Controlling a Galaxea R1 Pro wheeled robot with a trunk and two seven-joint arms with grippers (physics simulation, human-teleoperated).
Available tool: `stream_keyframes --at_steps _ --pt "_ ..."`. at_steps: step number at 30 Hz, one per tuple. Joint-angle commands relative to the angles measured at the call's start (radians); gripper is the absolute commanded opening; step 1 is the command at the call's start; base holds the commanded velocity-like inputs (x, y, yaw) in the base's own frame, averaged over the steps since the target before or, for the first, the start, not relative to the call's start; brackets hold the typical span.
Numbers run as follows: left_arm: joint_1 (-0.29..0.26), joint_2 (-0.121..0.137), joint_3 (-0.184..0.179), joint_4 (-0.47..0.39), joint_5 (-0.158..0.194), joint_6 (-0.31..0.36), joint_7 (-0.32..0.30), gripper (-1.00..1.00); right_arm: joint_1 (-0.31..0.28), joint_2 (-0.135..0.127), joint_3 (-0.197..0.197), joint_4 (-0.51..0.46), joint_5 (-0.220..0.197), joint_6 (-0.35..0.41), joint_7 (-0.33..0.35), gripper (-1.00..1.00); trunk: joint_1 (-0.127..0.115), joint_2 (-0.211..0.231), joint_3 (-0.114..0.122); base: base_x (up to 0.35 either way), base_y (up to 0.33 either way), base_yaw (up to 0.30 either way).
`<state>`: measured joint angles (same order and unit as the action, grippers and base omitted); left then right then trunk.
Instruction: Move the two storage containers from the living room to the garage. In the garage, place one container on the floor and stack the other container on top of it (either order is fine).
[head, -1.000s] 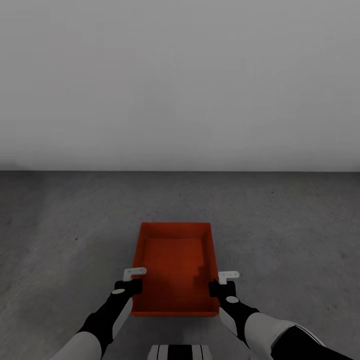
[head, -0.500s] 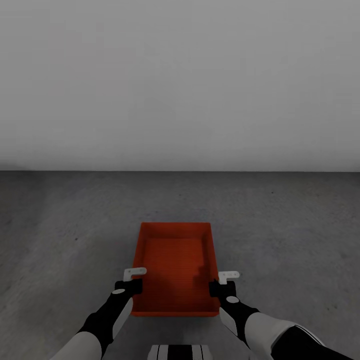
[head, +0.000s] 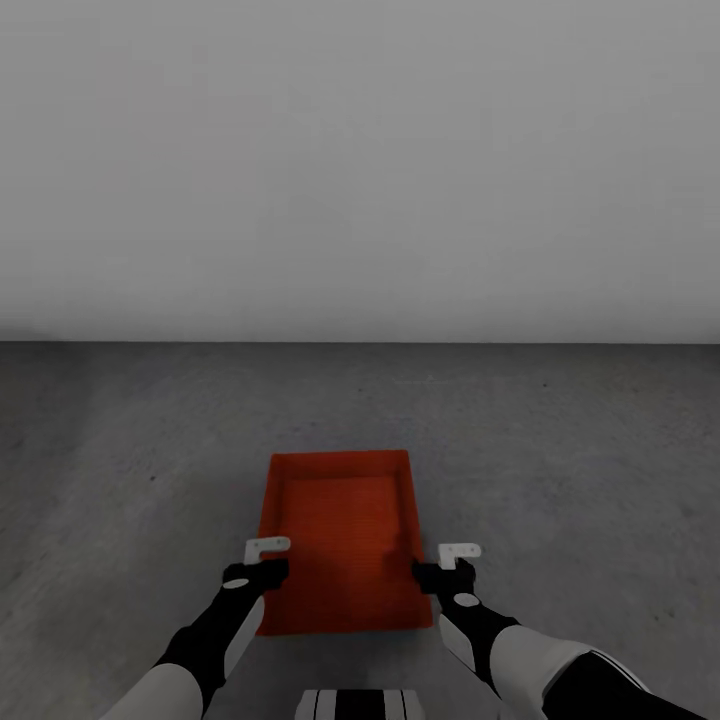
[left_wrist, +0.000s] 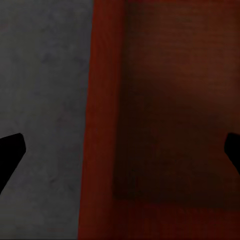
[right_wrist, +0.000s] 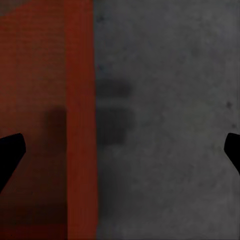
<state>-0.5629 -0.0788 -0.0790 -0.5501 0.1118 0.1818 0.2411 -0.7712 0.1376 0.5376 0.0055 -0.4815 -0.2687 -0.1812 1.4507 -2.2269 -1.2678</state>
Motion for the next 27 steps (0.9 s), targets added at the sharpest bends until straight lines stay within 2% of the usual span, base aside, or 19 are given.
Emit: stream_keyframes --at_steps 1,27 --pt "0.0 0.001 -0.008 -0.005 0.01 0.004 0.009 1.0 0.0 0.0 0.008 0.001 -0.008 -0.003 -0.003 1.0 0.0 0.0 -0.001 0.0 0.0 0.0" --pt "0.0 0.0 -0.007 -0.016 0.009 0.004 0.009 1.0 0.0 0.0 0.008 0.001 -0.008 -0.003 -0.004 1.0 0.0 0.0 -0.001 0.0 0.0 0.0"
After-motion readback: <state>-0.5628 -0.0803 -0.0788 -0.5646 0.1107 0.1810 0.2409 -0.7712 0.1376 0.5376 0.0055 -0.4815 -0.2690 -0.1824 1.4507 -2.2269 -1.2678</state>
